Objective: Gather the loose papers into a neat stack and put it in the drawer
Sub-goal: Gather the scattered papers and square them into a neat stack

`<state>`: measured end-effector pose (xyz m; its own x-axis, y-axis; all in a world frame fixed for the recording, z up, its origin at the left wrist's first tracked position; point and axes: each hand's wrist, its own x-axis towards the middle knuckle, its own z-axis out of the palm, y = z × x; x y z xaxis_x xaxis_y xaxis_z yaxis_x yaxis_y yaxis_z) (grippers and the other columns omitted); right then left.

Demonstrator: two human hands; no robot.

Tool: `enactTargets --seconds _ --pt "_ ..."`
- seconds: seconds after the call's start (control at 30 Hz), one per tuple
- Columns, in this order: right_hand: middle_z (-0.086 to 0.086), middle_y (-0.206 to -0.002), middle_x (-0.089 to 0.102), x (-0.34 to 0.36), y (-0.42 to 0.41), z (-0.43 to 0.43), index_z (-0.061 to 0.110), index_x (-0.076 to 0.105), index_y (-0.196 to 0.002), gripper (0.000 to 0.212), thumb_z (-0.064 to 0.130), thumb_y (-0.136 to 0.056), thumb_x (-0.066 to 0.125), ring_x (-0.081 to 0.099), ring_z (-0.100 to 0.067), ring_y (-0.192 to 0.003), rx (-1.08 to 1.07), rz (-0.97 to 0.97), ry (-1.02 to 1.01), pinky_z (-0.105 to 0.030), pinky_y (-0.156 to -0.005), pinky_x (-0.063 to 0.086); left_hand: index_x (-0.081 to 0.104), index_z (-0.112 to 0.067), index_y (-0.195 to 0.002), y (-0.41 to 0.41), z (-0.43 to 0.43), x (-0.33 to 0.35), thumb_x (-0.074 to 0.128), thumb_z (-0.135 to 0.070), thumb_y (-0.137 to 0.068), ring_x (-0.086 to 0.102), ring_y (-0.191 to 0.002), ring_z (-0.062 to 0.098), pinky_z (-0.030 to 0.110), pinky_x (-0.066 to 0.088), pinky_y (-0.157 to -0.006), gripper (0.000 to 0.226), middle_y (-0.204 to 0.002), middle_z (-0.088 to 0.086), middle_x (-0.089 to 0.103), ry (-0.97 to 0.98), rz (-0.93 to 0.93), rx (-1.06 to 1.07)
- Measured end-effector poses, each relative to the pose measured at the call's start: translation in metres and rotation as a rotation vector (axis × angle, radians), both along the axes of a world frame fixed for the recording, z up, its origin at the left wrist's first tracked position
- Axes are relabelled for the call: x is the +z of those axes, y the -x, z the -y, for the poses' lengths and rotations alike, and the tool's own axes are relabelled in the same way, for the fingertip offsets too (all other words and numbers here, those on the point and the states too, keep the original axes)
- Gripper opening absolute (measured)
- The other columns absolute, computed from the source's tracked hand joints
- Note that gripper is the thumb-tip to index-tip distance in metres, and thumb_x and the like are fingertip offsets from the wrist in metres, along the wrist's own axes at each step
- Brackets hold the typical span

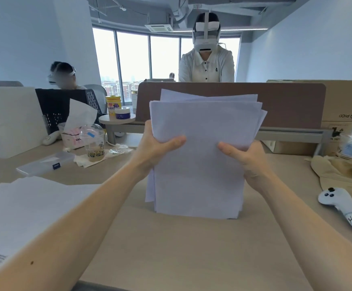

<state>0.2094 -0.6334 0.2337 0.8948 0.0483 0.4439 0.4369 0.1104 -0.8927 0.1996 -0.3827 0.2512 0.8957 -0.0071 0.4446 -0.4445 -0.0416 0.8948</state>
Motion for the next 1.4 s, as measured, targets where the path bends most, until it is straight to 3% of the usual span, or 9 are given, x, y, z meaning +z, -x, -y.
enactTargets --seconds 0.1,0.23,0.33,0.57,0.83,1.03,1.2,1.3,1.4 --pt "-0.010 -0.104 0.076 -0.005 -0.002 0.002 0.004 0.073 -0.103 0.046 0.024 -0.063 0.084 0.072 -0.029 -0.097 -0.009 -0.023 0.021 -0.044 -0.087 0.057 0.066 -0.013 -0.111 0.000 -0.005 -0.009 0.084 -0.014 -0.073 0.073 -0.095 0.019 0.039 0.058 -0.080 0.042 -0.104 0.001 0.076 0.022 -0.056 0.003" --pt "-0.006 -0.102 0.077 -0.009 -0.005 -0.003 0.009 0.074 -0.103 0.044 0.035 -0.070 0.082 0.073 -0.028 -0.094 -0.048 -0.051 0.091 -0.042 -0.082 0.059 0.074 -0.014 -0.091 -0.002 -0.013 -0.023 0.075 -0.021 -0.085 0.074 -0.087 0.026 0.050 0.059 -0.082 0.009 -0.096 0.010 0.076 -0.153 -0.108 0.135" --pt "-0.005 -0.099 0.077 -0.006 -0.010 -0.015 0.013 0.073 -0.101 0.062 0.055 -0.057 0.084 0.074 -0.026 -0.089 -0.009 -0.088 0.221 -0.040 -0.077 0.060 0.071 -0.010 -0.080 -0.001 -0.022 -0.020 0.068 -0.018 -0.091 0.070 -0.068 0.023 0.046 0.060 -0.072 0.014 -0.078 0.008 0.074 -0.001 -0.113 0.300" --pt "0.000 -0.093 0.076 -0.009 -0.037 -0.073 0.017 0.074 -0.093 0.012 0.027 -0.088 0.070 0.072 -0.023 -0.086 0.030 -0.187 0.677 -0.042 -0.086 0.056 0.070 -0.014 -0.090 0.014 -0.089 -0.031 0.065 -0.016 -0.092 0.071 -0.077 0.019 0.032 0.061 -0.072 0.005 -0.088 0.002 0.074 0.224 -0.266 0.402" --pt "-0.004 -0.074 0.062 -0.018 -0.054 -0.230 0.015 0.063 -0.074 0.017 0.020 -0.090 0.062 0.053 -0.020 -0.068 0.096 0.080 0.911 -0.027 -0.056 0.037 0.067 -0.007 -0.108 0.077 -0.220 -0.054 0.070 -0.013 -0.088 0.071 -0.090 0.025 0.035 0.059 -0.069 0.021 -0.103 0.007 0.073 0.193 -0.447 0.637" --pt "0.001 -0.061 0.043 -0.035 -0.054 -0.323 0.015 0.041 -0.058 0.039 0.017 -0.089 0.066 0.040 -0.014 -0.058 0.252 0.110 0.982 -0.027 -0.051 0.027 0.069 -0.004 -0.088 0.127 -0.288 -0.076 0.071 -0.018 -0.086 0.064 -0.052 0.015 0.021 0.051 -0.048 0.015 -0.086 0.013 0.074 0.071 -0.603 0.870" --pt "0.001 -0.062 0.046 -0.055 -0.054 -0.371 0.017 0.044 -0.059 0.036 0.020 -0.089 0.065 0.045 -0.017 -0.064 0.336 0.099 1.026 -0.031 -0.056 0.031 0.059 -0.006 -0.068 0.151 -0.314 -0.097 0.075 -0.023 -0.081 0.049 -0.071 0.022 0.028 0.037 -0.060 0.027 -0.071 0.007 0.055 -0.076 -0.668 1.087" --pt "-0.005 -0.076 0.061 -0.066 -0.054 -0.388 0.013 0.060 -0.074 0.017 0.023 -0.087 0.065 0.056 -0.023 -0.077 0.347 0.076 1.064 -0.030 -0.064 0.037 0.051 -0.010 -0.099 0.161 -0.320 -0.112 0.079 -0.028 -0.077 0.049 -0.092 0.022 0.031 0.041 -0.073 0.041 -0.108 0.003 0.049 -0.044 -0.699 1.210" --pt "-0.007 -0.089 0.065 -0.075 -0.053 -0.395 0.010 0.064 -0.084 0.022 0.032 -0.086 0.069 0.059 -0.023 -0.088 0.342 0.051 1.175 -0.031 -0.074 0.045 0.030 -0.016 -0.117 0.165 -0.323 -0.127 0.084 -0.027 -0.072 0.058 -0.085 0.027 0.035 0.051 -0.059 0.071 -0.112 0.011 0.053 0.318 -0.727 1.165"
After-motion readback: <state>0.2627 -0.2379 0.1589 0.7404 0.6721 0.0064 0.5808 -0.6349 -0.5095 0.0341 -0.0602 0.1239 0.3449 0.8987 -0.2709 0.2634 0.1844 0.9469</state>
